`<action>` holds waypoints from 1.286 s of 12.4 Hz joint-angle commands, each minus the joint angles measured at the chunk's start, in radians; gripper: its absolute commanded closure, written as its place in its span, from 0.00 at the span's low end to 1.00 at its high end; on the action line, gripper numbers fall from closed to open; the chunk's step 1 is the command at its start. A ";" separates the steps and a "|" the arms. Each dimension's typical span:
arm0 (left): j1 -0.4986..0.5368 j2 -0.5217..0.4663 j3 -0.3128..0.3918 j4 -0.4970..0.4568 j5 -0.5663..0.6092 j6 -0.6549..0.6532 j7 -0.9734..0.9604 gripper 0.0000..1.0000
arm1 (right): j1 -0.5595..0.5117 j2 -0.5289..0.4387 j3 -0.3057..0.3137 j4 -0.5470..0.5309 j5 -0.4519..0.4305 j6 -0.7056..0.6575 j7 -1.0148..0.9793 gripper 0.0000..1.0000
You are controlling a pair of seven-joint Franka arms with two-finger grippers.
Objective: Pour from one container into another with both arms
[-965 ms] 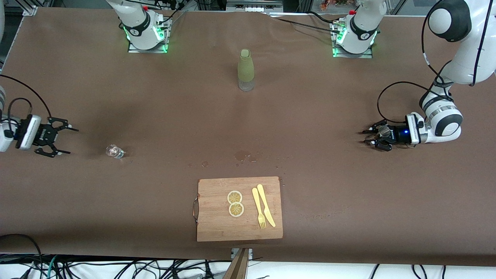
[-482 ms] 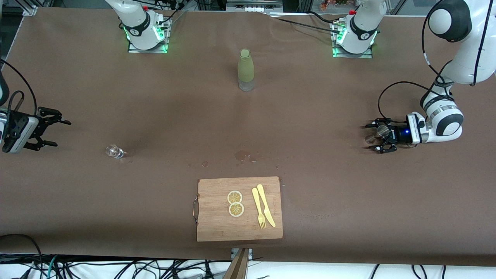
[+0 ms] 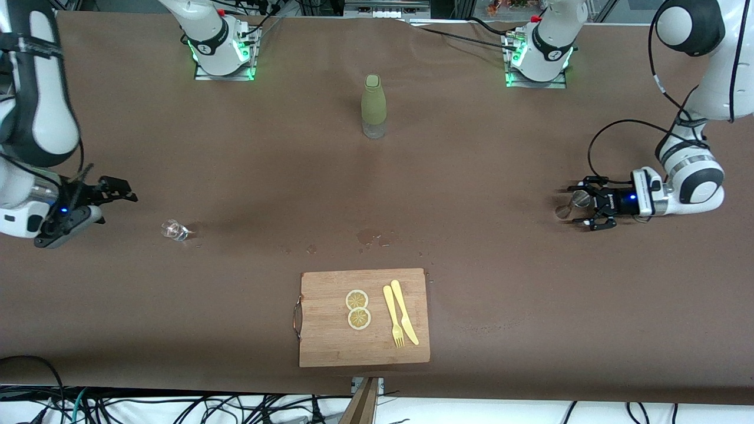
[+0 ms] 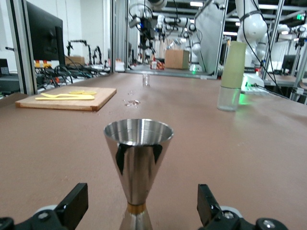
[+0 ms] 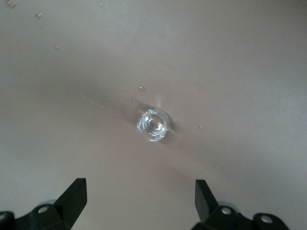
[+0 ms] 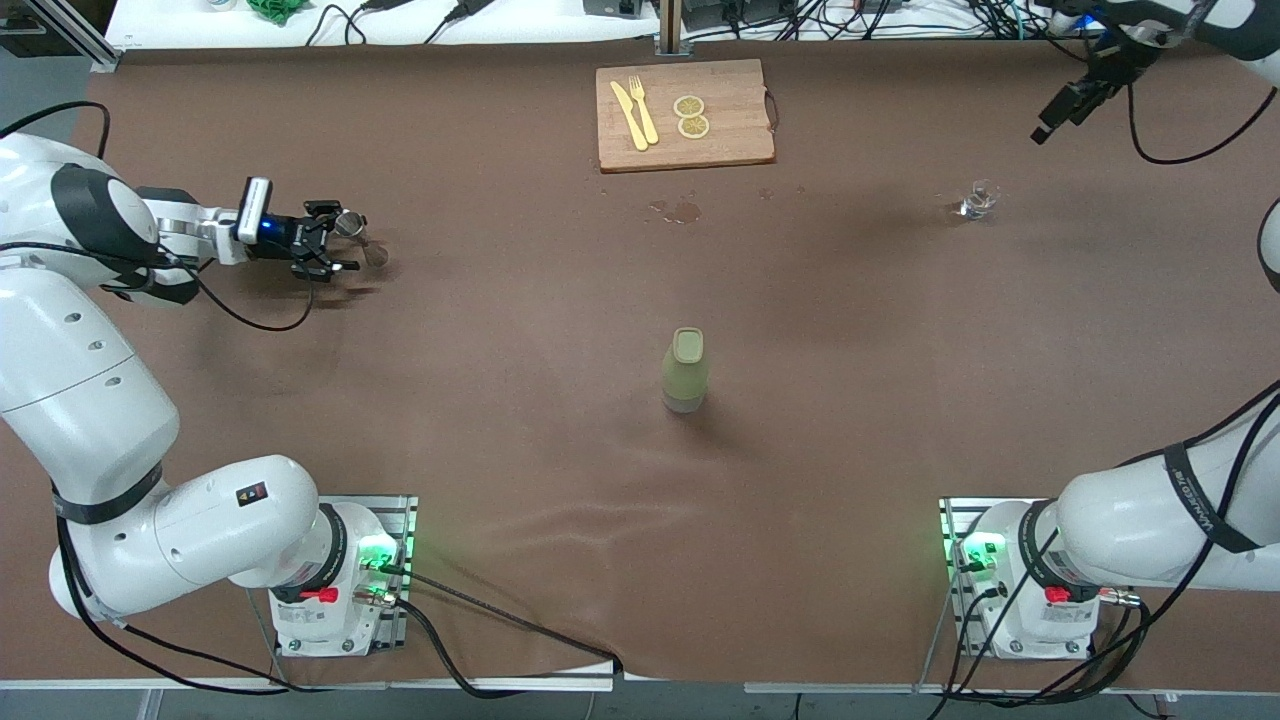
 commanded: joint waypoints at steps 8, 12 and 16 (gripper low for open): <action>0.047 -0.374 0.010 -0.015 0.328 0.134 -0.536 0.00 | 0.025 -0.146 0.145 -0.025 -0.218 -0.038 0.727 0.00; 0.038 -0.512 -0.031 -0.019 0.429 0.134 -0.907 0.00 | 0.035 -0.230 0.145 -0.006 -0.202 -0.146 0.726 0.00; -0.023 -0.656 -0.058 -0.022 0.527 0.146 -1.278 0.00 | 0.052 -0.292 0.079 0.050 -0.198 -0.307 0.726 0.00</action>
